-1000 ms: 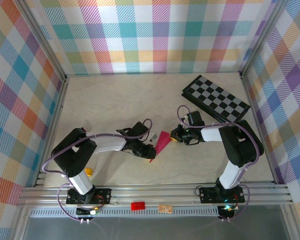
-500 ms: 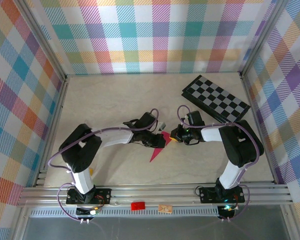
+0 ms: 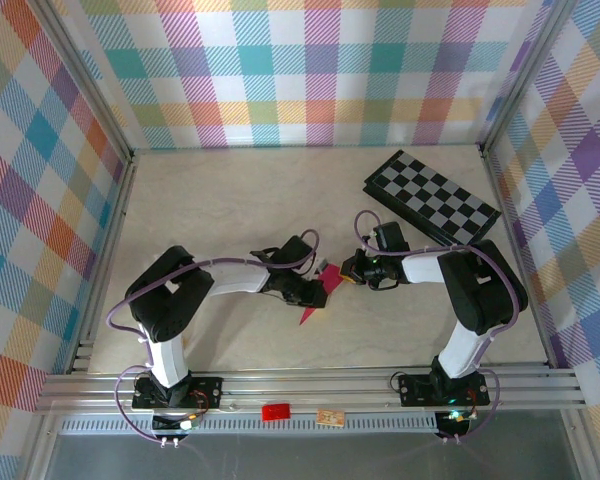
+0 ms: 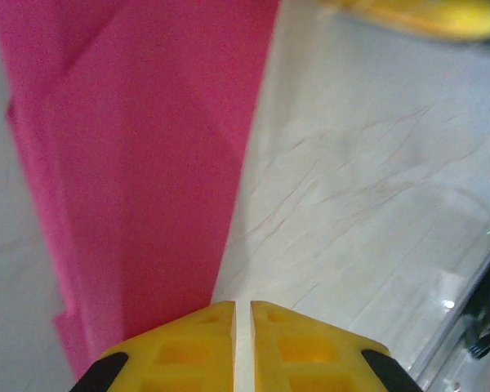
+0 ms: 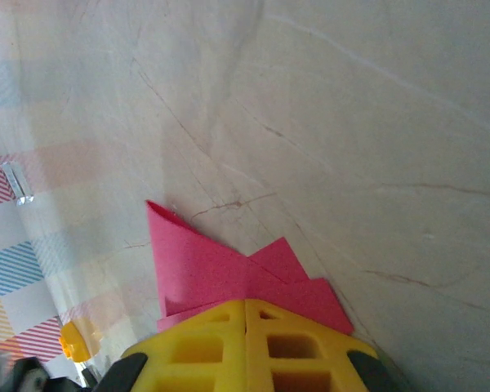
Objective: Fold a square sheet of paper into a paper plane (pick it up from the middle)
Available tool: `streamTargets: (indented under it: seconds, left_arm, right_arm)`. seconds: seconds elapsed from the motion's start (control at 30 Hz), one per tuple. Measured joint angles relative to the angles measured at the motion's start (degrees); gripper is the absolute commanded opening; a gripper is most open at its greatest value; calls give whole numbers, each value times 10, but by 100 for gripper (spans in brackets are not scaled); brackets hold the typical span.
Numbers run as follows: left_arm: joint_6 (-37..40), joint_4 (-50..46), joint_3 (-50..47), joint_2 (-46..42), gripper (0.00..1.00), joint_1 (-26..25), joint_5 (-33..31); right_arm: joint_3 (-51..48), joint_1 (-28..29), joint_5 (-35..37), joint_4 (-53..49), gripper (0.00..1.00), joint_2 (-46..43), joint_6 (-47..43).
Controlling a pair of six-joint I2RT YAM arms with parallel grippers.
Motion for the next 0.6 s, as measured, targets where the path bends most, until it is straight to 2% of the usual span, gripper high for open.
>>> streamTargets:
  seconds: [0.37, 0.6]
  left_arm:
    - [45, -37, -118, -119, 12, 0, -21]
    - [39, -41, -123, -199, 10, 5, -65]
  right_arm:
    - [1, 0, -1, -1, 11, -2, 0]
    - [-9, -1, 3, -2, 17, -33, 0]
